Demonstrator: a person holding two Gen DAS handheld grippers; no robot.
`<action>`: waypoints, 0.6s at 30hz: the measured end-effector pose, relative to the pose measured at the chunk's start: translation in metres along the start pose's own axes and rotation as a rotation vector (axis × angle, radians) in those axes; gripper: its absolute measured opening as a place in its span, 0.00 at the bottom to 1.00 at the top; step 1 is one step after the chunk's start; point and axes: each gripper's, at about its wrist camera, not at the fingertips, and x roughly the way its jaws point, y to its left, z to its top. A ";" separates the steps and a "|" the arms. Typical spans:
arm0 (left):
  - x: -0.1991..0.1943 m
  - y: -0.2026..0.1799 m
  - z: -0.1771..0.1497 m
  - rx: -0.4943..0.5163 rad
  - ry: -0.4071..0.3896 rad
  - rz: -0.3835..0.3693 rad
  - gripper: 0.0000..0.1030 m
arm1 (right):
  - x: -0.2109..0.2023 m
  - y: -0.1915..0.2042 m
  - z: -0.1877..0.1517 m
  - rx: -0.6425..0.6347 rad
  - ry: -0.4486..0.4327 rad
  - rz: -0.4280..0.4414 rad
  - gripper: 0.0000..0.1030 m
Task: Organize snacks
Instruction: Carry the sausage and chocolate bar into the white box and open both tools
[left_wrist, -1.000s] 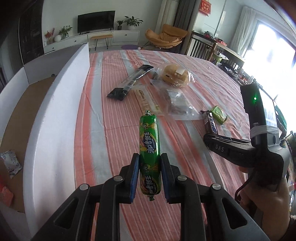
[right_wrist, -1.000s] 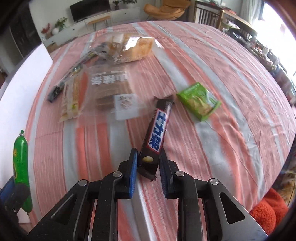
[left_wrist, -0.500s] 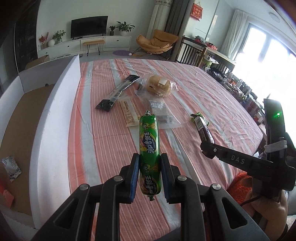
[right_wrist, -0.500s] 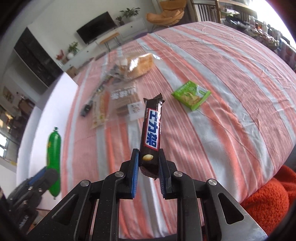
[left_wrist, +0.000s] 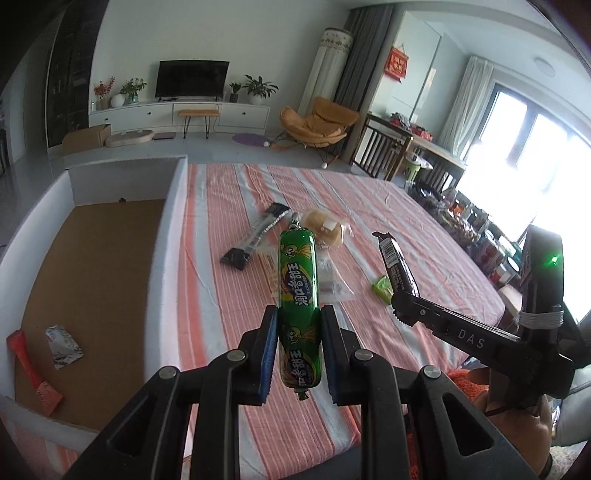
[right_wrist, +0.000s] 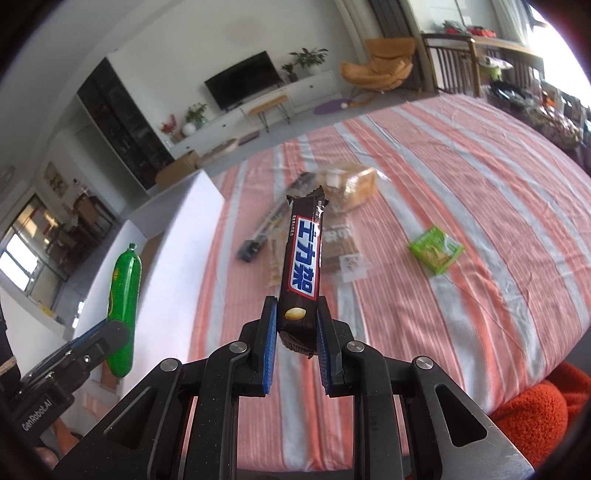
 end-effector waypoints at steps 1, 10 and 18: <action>-0.008 0.006 0.002 -0.013 -0.008 0.004 0.21 | -0.004 0.009 0.003 -0.017 -0.007 0.017 0.19; -0.061 0.081 0.017 -0.147 -0.103 0.140 0.21 | -0.016 0.103 0.021 -0.179 -0.014 0.186 0.19; -0.059 0.145 0.001 -0.252 -0.087 0.324 0.21 | 0.025 0.193 0.005 -0.330 0.100 0.314 0.19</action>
